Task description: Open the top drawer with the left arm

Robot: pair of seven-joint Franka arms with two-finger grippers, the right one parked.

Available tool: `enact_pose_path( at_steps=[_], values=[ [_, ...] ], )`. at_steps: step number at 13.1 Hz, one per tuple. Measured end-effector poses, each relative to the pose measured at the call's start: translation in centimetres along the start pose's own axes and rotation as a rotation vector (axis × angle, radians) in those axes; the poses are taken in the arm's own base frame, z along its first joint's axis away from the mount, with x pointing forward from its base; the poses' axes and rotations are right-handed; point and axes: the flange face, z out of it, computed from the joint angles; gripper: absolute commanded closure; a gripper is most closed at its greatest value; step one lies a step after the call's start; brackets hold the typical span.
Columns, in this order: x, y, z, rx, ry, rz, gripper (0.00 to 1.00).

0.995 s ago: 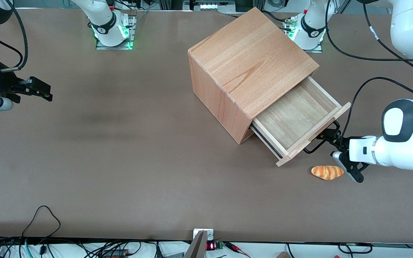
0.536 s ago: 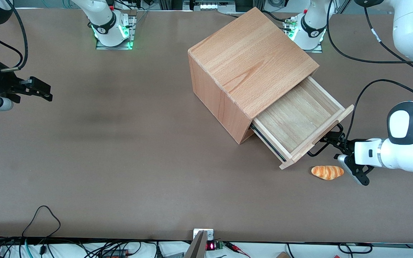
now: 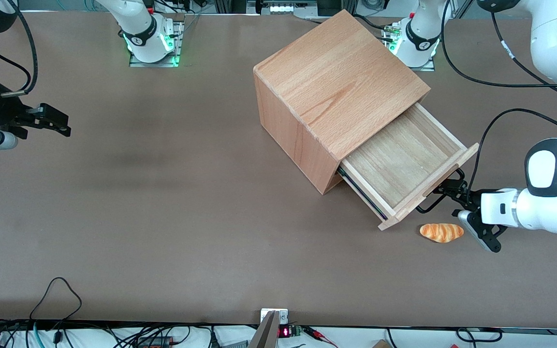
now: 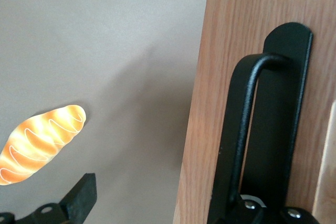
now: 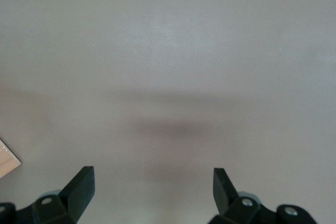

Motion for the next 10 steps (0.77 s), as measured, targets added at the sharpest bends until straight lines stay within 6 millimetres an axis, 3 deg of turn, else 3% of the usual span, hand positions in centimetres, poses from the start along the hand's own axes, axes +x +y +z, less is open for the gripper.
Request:
enact_pose_path(
  at_steps=[10],
  values=[
    [-0.12, -0.17, -0.28, -0.005, 0.009, -0.004, 0.00]
  ],
)
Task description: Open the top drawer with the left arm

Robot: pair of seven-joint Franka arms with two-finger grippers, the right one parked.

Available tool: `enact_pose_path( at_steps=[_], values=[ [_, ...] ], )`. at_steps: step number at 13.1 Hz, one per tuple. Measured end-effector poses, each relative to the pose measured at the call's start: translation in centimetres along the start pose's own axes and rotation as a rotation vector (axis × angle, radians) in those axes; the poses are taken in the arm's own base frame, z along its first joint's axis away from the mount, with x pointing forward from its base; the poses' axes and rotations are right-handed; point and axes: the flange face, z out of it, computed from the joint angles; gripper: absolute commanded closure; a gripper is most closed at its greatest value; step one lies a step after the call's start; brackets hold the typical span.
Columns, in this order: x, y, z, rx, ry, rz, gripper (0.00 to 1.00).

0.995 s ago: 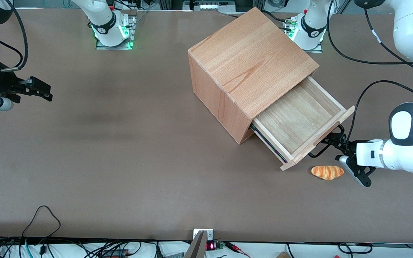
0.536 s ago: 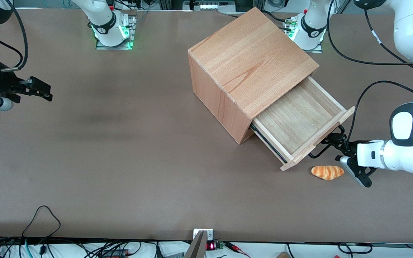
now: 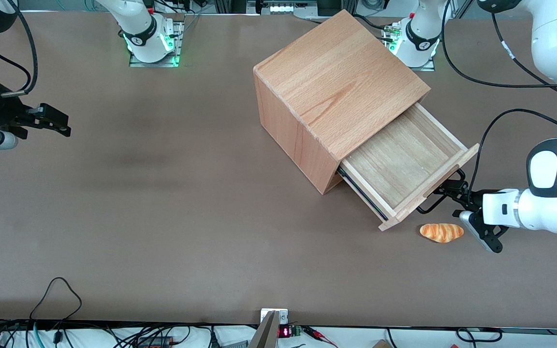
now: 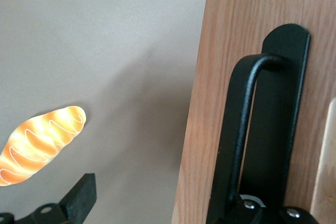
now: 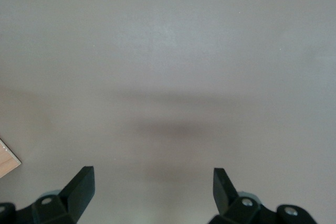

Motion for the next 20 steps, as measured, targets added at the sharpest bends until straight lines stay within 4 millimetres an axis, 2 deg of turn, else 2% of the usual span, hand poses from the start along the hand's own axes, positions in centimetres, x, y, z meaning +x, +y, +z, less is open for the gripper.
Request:
enact_pose_path(
  at_steps=[4, 10, 12, 16, 20],
  values=[
    [-0.3, 0.4, -2.9, -0.006, 0.027, 0.003, 0.00],
    [-0.3, 0.8, -3.0, -0.038, 0.030, 0.007, 0.00],
    [-0.4, 1.2, -3.7, -0.045, 0.023, 0.012, 0.00],
    [-1.8, 1.2, -7.3, -0.027, 0.046, -0.001, 0.00],
    [-4.3, 1.9, -12.4, 0.058, 0.072, -0.111, 0.00]
  ],
)
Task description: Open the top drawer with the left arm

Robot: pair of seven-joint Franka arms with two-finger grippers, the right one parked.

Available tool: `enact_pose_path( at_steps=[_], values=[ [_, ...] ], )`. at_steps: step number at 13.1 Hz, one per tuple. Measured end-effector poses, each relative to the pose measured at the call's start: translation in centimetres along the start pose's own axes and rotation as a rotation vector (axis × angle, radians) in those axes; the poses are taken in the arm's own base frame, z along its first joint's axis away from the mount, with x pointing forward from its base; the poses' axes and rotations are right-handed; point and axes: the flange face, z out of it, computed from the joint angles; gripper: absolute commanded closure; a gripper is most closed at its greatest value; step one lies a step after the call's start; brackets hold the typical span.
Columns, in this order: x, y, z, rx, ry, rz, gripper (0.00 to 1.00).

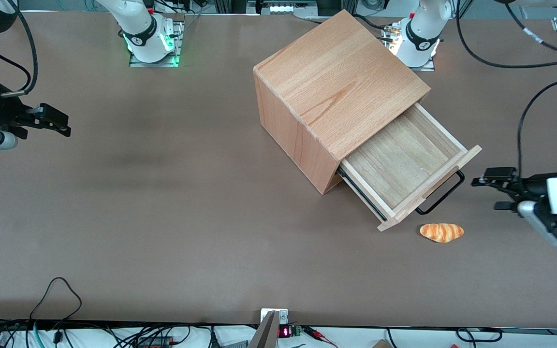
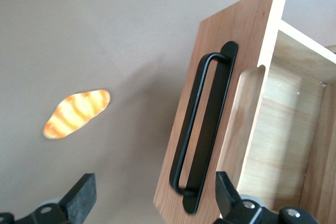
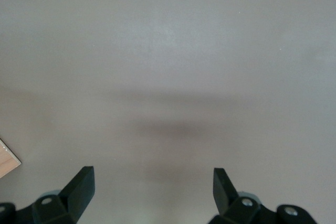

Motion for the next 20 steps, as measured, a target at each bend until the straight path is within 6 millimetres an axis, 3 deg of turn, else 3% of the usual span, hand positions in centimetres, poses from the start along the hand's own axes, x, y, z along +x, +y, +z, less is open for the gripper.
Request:
enact_pose_path(
  at_steps=[4, 10, 15, 20],
  values=[
    [-1.9, 1.9, -4.9, 0.158, -0.028, -0.108, 0.00],
    [-4.0, 4.7, -9.5, 0.298, -0.025, -0.236, 0.00],
    [-5.6, 5.6, -11.5, 0.326, 0.013, -0.353, 0.00],
    [-5.4, 10.6, -12.0, 0.361, 0.027, -0.417, 0.00]
  ],
)
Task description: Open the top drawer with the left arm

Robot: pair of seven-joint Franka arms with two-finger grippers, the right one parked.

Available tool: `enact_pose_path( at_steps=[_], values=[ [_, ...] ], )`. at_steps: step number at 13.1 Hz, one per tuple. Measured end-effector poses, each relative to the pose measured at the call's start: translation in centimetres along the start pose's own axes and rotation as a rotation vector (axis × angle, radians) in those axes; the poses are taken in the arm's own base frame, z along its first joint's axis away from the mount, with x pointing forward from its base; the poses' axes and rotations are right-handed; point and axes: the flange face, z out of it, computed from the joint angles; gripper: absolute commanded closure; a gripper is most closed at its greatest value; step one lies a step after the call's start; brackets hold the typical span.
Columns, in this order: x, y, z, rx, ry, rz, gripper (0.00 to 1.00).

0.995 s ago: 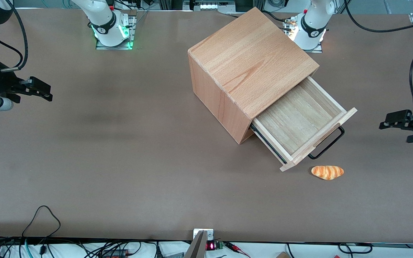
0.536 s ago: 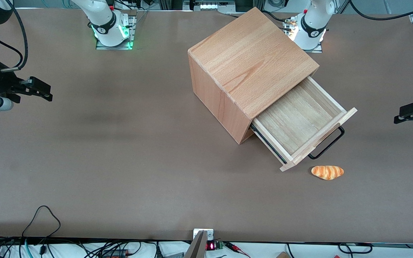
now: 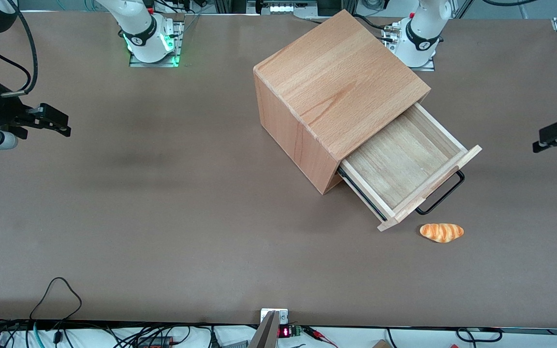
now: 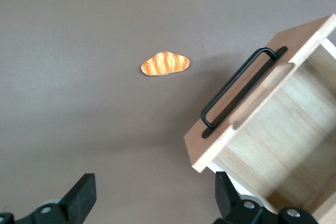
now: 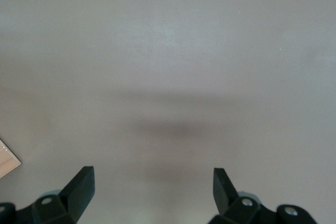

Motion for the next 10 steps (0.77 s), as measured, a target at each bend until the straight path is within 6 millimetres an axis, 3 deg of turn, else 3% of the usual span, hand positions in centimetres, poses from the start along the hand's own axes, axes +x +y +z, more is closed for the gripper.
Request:
enact_pose_path(
  at_steps=[3, 10],
  values=[
    [-0.8, 1.8, -0.5, 0.039, -0.001, -0.008, 0.00],
    [-4.6, 2.2, -0.9, 0.050, 0.026, -0.022, 0.00]
  ],
)
